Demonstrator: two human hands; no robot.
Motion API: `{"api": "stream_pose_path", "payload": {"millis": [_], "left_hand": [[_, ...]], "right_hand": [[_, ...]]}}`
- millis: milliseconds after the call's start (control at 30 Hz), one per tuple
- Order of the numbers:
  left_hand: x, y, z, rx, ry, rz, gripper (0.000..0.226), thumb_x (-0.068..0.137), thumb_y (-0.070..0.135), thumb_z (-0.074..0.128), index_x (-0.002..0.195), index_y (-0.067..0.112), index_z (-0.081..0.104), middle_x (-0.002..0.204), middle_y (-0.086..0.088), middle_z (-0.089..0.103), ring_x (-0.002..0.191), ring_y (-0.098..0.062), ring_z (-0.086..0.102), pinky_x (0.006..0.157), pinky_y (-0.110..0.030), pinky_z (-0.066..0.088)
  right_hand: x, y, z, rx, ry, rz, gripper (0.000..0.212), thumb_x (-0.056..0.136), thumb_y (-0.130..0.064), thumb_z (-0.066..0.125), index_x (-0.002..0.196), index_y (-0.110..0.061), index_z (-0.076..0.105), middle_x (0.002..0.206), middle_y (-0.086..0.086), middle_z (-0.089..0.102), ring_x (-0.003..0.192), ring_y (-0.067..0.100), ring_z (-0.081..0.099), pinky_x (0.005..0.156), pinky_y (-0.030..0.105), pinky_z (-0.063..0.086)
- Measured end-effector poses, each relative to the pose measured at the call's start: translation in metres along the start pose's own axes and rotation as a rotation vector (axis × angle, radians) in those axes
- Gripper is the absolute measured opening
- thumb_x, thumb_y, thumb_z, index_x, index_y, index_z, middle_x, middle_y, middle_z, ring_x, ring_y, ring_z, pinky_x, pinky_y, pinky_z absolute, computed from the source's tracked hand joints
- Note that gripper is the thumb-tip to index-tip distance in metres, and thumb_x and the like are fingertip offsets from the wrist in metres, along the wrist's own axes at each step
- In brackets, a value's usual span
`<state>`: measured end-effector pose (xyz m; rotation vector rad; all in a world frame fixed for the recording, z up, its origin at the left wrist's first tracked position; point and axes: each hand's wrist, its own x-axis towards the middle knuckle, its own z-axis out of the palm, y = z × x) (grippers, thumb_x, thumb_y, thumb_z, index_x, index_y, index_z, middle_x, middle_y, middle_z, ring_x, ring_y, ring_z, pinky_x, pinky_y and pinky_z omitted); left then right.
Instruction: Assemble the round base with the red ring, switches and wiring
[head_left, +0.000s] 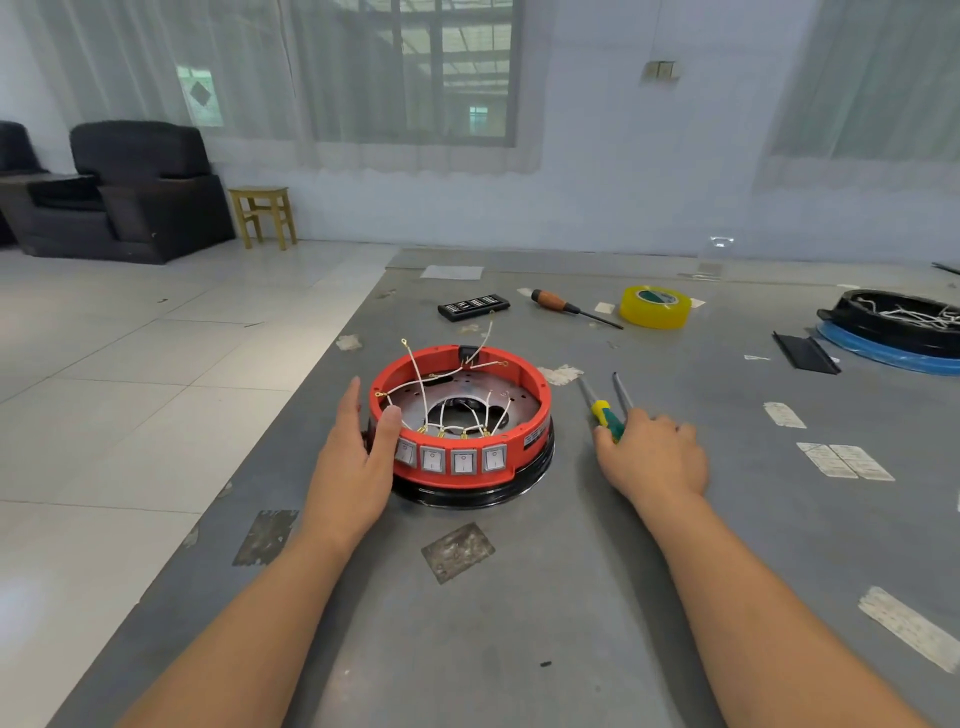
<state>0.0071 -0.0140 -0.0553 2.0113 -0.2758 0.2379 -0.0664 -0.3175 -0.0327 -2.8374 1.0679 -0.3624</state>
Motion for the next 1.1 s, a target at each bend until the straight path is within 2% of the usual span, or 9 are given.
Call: {"api": "stream_pose_path", "payload": {"millis": [133, 200, 367, 467, 567, 667, 900, 1000, 1100], "left_hand": [[-0.002, 0.005, -0.003, -0.066, -0.079, 0.093, 0.076, 0.083, 0.091, 0.047, 0.150, 0.062, 0.028, 0.167, 0.011, 0.035, 0.152, -0.016, 0.038, 0.121, -0.047, 0.039], [-0.004, 0.003, -0.004, -0.003, -0.155, 0.146, 0.074, 0.074, 0.088, 0.062, 0.141, 0.068, 0.035, 0.172, 0.014, 0.019, 0.157, -0.012, 0.024, 0.124, -0.044, 0.031], [-0.004, -0.002, -0.001, 0.044, -0.200, 0.164, 0.056, 0.071, 0.079, 0.074, 0.119, 0.072, 0.048, 0.172, 0.021, 0.003, 0.145, 0.001, 0.019, 0.114, -0.030, 0.031], [-0.006, 0.000, 0.002, 0.079, -0.164, 0.187, 0.066, 0.067, 0.088, 0.068, 0.125, 0.064, 0.048, 0.172, 0.023, 0.001, 0.143, 0.004, 0.018, 0.114, -0.030, 0.032], [-0.006, 0.002, 0.003, 0.125, -0.167, 0.177, 0.069, 0.066, 0.092, 0.060, 0.127, 0.066, 0.042, 0.171, 0.025, -0.003, 0.154, -0.011, 0.024, 0.118, -0.038, 0.037], [-0.005, 0.001, 0.003, 0.130, -0.186, 0.181, 0.062, 0.064, 0.096, 0.057, 0.119, 0.078, 0.036, 0.171, 0.027, -0.006, 0.157, -0.016, 0.024, 0.119, -0.041, 0.038], [-0.006, 0.001, -0.001, 0.109, -0.199, 0.177, 0.066, 0.071, 0.089, 0.059, 0.130, 0.073, 0.036, 0.170, 0.031, -0.008, 0.158, -0.010, 0.015, 0.123, -0.044, 0.033], [-0.005, 0.005, -0.002, 0.038, -0.166, 0.141, 0.065, 0.080, 0.080, 0.056, 0.141, 0.065, 0.038, 0.172, 0.028, -0.002, 0.159, -0.009, 0.014, 0.125, -0.047, 0.031], [-0.008, 0.003, -0.008, -0.067, -0.034, 0.043, 0.066, 0.087, 0.069, 0.056, 0.149, 0.051, 0.039, 0.172, 0.014, 0.020, 0.158, -0.016, 0.024, 0.126, -0.050, 0.031]], "right_hand": [[-0.023, -0.017, 0.002, -0.023, -0.008, -0.090, 0.049, 0.098, -0.054, 0.043, 0.123, -0.015, 0.059, 0.124, 0.012, 0.063, 0.114, 0.036, 0.054, 0.088, 0.040, 0.047], [-0.028, -0.022, 0.001, 0.038, -0.007, -0.115, 0.048, 0.099, -0.052, 0.040, 0.120, -0.014, 0.063, 0.120, 0.012, 0.064, 0.111, 0.037, 0.055, 0.087, 0.040, 0.047], [-0.033, -0.026, 0.002, 0.104, -0.048, -0.177, 0.049, 0.098, -0.052, 0.041, 0.116, -0.013, 0.065, 0.116, 0.012, 0.065, 0.109, 0.036, 0.053, 0.089, 0.040, 0.046], [-0.034, -0.026, 0.000, 0.097, -0.081, -0.216, 0.049, 0.098, -0.053, 0.041, 0.130, -0.020, 0.057, 0.127, 0.010, 0.063, 0.116, 0.037, 0.052, 0.096, 0.042, 0.045], [-0.033, -0.025, 0.000, 0.076, -0.131, -0.248, 0.055, 0.098, -0.057, 0.043, 0.142, -0.025, 0.048, 0.139, 0.008, 0.057, 0.125, 0.037, 0.049, 0.102, 0.044, 0.044], [-0.029, -0.025, 0.001, 0.085, -0.146, -0.252, 0.059, 0.097, -0.059, 0.044, 0.146, -0.026, 0.046, 0.145, 0.007, 0.053, 0.130, 0.037, 0.046, 0.105, 0.045, 0.043], [-0.023, -0.017, 0.002, 0.187, -0.130, -0.255, 0.067, 0.092, -0.074, 0.041, 0.144, -0.031, 0.049, 0.144, -0.001, 0.056, 0.126, 0.031, 0.050, 0.102, 0.042, 0.044], [-0.018, -0.013, -0.001, 0.273, -0.149, -0.198, 0.075, 0.088, -0.082, 0.038, 0.145, -0.034, 0.050, 0.144, -0.005, 0.056, 0.129, 0.027, 0.050, 0.105, 0.040, 0.044], [-0.013, -0.009, -0.015, 0.497, -0.151, -0.148, 0.067, 0.092, -0.075, 0.045, 0.144, -0.034, 0.054, 0.145, -0.004, 0.057, 0.133, 0.025, 0.049, 0.110, 0.039, 0.041]]}}
